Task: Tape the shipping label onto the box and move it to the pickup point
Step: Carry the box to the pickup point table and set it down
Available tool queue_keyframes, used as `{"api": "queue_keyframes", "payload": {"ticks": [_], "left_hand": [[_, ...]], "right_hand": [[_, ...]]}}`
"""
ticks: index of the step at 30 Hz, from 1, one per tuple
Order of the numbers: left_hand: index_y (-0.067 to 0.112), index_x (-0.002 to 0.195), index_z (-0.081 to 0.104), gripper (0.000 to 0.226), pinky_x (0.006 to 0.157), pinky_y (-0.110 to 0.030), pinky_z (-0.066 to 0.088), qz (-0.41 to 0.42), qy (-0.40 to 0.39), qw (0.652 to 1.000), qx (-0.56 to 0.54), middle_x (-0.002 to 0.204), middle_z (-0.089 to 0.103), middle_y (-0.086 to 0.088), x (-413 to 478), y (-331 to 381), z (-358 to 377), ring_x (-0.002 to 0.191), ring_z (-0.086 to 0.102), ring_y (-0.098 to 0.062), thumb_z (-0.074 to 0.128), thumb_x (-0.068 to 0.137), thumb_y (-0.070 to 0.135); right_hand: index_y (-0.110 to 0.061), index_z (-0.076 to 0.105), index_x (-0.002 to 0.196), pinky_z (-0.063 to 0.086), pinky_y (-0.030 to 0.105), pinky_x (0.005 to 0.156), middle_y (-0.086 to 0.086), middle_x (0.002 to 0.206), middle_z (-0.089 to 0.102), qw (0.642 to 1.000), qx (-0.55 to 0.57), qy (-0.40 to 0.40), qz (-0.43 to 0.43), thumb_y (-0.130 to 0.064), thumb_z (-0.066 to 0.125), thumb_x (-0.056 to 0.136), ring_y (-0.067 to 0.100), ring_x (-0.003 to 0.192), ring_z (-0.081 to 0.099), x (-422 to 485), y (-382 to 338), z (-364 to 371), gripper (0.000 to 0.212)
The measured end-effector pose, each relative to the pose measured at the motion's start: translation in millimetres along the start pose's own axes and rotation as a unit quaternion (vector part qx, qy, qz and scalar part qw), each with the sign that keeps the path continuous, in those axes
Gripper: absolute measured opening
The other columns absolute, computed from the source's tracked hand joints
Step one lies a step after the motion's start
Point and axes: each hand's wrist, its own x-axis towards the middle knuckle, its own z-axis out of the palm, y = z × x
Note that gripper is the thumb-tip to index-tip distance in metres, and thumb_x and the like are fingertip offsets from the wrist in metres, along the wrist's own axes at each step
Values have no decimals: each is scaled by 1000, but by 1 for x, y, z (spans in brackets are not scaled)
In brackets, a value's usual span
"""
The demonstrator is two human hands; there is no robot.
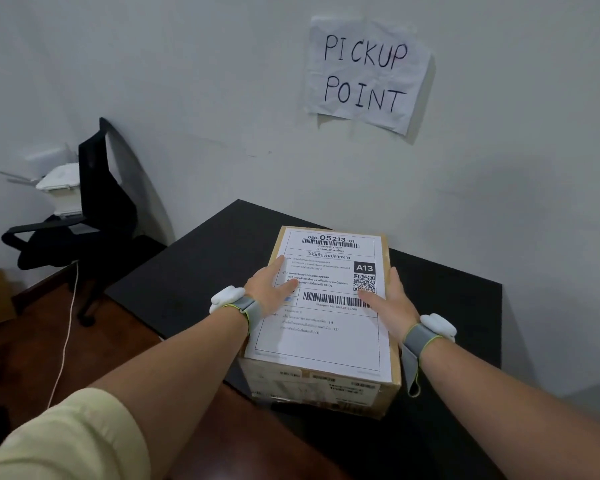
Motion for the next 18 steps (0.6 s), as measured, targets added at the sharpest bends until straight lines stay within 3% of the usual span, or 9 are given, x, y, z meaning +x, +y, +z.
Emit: {"api": "queue_keyframes", "payload": {"ticks": [5,7,13,16,18], "left_hand": [[32,151,19,68,103,-42,45,-13,-8,1000,-17,149,40,-1,51,-2,14,127,47,-24,52,93,45],[32,151,20,68,105,-41,43,-15,-12,1000,-19,150,38,0,61,-4,17,129,46,-24,53,93,44],[30,148,26,63,98,-35,47,-3,-36,999,-16,145,42,6,100,-19,29,122,49,-18,54,93,39],[34,149,20,60,86,-28,44,24,-60,998,2,150,32,7,129,-27,28,111,49,-11,46,95,39],[38,149,14,61,81,-27,42,38,-76,996,22,155,22,7,154,-34,24,107,51,-12,41,94,43]], "right_hand": [[-26,0,152,37,28,93,-10,129,54,1000,-1,-1,25,-27,64,86,15,115,52,55,7,1,92],[-26,3,152,36,27,92,-11,123,54,1000,8,4,27,-26,64,87,13,110,51,63,10,3,89],[-21,22,145,39,18,64,-8,112,61,999,18,21,42,-20,62,89,2,80,53,79,20,17,69],[-27,16,149,40,21,76,-17,110,54,997,22,61,46,-20,60,90,8,95,51,99,19,32,73],[-34,22,145,40,19,78,-24,106,54,996,14,76,34,-17,57,92,7,99,56,113,13,42,66]]}}
